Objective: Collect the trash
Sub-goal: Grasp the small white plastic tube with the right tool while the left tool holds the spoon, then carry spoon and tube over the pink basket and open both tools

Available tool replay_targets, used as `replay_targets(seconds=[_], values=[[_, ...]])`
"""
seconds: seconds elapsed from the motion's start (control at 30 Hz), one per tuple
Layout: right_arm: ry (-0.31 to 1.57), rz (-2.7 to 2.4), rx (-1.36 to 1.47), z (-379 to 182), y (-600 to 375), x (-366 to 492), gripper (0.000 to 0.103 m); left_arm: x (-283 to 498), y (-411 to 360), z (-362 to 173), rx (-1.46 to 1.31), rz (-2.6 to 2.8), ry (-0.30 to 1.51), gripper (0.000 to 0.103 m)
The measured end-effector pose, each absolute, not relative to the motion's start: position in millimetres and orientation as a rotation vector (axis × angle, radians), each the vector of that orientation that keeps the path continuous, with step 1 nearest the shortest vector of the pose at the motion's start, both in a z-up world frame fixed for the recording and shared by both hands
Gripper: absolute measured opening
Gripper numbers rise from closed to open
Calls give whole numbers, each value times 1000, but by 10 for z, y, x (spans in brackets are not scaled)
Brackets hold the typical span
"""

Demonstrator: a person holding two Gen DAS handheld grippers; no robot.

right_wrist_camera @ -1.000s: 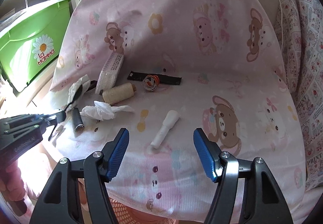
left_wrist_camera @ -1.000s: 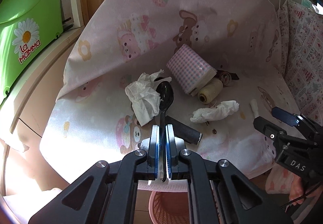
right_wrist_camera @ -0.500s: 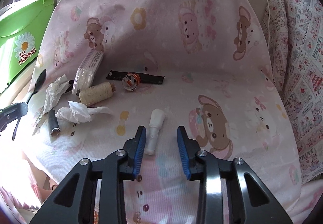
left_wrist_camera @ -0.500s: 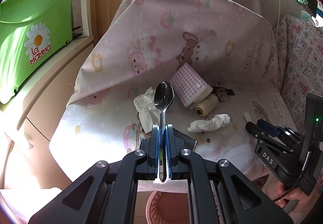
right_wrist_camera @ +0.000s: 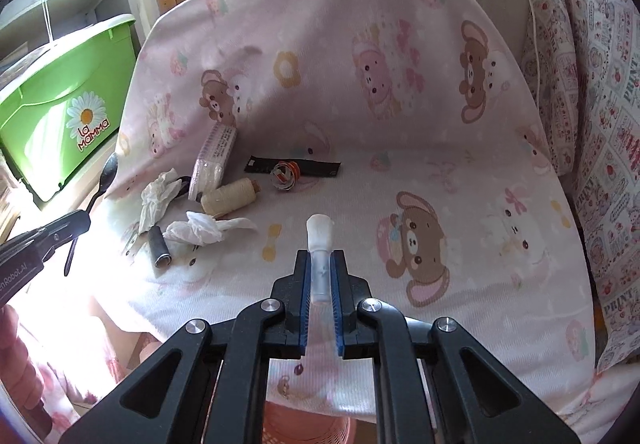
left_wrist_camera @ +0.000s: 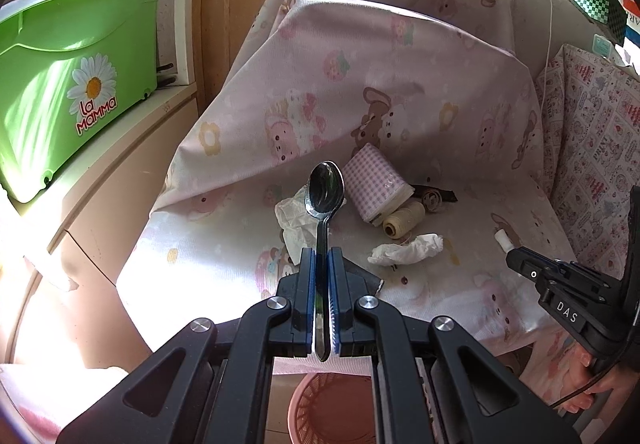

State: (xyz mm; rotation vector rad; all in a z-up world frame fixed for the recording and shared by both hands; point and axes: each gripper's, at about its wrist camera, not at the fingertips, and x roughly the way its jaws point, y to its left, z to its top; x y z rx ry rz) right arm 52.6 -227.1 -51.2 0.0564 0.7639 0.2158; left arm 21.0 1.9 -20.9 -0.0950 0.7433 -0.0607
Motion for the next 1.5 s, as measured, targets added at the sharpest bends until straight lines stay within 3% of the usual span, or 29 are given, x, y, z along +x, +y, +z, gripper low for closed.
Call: replay_targets(seconds=[0.3,0.43,0.77,0.93,1.5], values=[[740,338,44,-200,-2190,-53,11,-75,-77,-37,-56,-114,712,6],[765,363,40,-207,-2110,-209,11,-149,-104,-66,-72,-118,738,0],[857,441,11,-363,-2027,-313,11,-136,94,-220,-160,-99,842,0],[994,445,-39,-720,-1904,-268,11,-17,224,-708,-242,-56,1074,0],[1313,351,-101,-1950,-1647,-21,11,32,-388,-1750,-76,-110,1402,1]])
